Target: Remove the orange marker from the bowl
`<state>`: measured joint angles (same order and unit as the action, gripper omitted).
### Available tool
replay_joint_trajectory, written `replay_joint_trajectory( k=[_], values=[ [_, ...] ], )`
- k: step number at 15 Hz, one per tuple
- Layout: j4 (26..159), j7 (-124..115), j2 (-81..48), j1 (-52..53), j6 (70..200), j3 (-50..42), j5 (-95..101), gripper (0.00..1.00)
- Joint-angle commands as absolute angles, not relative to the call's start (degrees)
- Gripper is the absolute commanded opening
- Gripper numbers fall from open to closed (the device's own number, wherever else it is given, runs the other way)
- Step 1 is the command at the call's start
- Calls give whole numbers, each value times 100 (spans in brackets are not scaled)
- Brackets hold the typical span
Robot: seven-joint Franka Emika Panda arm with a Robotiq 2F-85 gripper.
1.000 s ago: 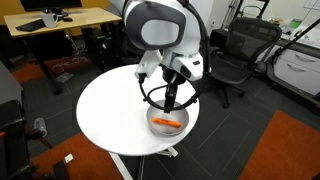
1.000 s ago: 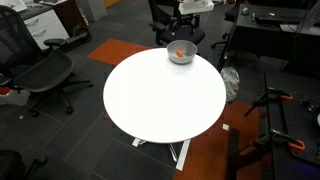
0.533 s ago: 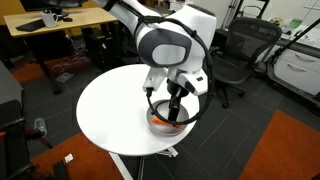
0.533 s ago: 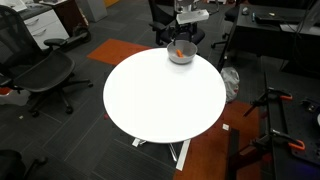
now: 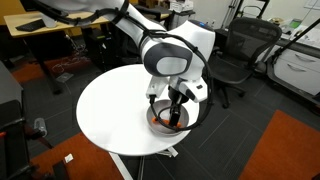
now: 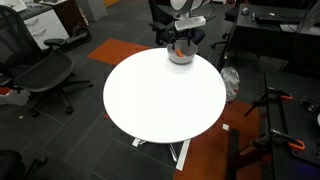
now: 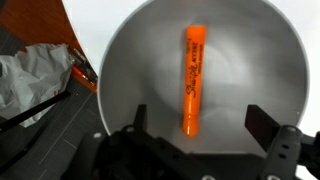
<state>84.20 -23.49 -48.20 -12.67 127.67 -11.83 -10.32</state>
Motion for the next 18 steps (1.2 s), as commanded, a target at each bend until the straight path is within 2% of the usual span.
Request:
replay_joint_trajectory(
  k=[1, 14, 15, 17, 18],
  values=[
    [8080, -2339, -5021, -1342, 12492, -1154, -1060, 100],
    [7677, -2264, -5353, -1475, 11933, -1057, -1120, 100],
    [7653, -2257, -5367, -1486, 11892, -1051, -1122, 75],
    [7628, -2246, -5376, -1497, 11843, -1046, -1124, 66],
    [7615, -2243, -5381, -1504, 11823, -1043, -1131, 56]
  ],
)
